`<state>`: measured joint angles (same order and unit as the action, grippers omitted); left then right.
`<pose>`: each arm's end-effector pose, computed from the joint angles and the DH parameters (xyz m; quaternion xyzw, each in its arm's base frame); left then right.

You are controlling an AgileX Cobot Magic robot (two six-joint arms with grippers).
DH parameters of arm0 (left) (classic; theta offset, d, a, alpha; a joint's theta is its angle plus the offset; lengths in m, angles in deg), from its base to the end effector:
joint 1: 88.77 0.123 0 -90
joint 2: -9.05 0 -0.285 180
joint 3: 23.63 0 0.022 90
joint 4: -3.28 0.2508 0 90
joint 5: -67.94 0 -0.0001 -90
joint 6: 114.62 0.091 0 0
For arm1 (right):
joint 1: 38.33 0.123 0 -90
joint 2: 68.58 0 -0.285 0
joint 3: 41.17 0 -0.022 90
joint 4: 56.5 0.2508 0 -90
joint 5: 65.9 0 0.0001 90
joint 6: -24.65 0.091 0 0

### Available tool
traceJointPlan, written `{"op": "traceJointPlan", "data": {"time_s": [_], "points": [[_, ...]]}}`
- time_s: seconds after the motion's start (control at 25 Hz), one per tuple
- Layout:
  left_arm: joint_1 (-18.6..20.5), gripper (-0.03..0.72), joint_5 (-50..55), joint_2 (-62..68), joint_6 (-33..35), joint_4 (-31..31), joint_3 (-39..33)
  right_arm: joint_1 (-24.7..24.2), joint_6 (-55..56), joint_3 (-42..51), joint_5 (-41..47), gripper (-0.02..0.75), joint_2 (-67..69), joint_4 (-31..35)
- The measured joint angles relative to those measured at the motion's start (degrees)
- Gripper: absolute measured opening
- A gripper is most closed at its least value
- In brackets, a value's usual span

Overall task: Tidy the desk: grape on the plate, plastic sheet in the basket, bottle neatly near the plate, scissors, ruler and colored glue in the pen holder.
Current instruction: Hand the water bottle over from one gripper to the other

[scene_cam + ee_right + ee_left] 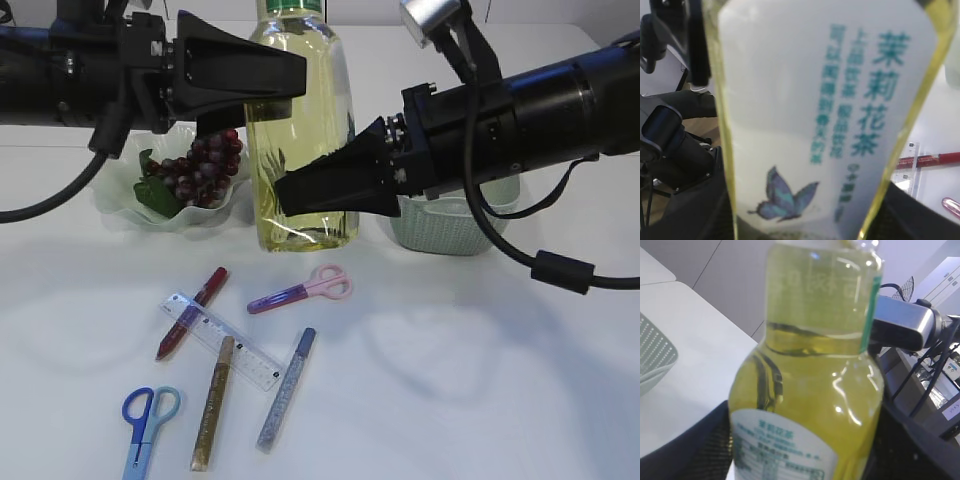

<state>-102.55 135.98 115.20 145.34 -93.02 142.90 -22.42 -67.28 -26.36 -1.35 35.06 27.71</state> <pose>0.3124 -0.1630 0.2832 0.2643 0.6916 -0.5863 0.3288 0.2935 0.1687 0.2739 -0.4205 0.6824 0.4829 0.3527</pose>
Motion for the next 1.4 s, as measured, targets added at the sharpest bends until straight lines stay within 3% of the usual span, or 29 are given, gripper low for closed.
{"op": "traceJointPlan", "data": {"time_s": [0.88, 1.12, 1.4], "points": [[0.00, 0.578, 0.24, 0.54, -0.92, -0.38, 0.15, 0.00, 0.75, 0.00, -0.33, 0.450, 0.00, -0.17], [-0.86, 0.635, 0.04, 0.67, -1.80, -0.17, 0.24, 0.00, 1.00, 0.00, -0.22, 0.450, 0.00, -0.40], [-1.16, 0.635, 0.14, 0.79, -2.17, 0.30, 0.24, 0.12, 0.79, 0.00, -0.12, 0.450, -0.33, -1.08]]}}
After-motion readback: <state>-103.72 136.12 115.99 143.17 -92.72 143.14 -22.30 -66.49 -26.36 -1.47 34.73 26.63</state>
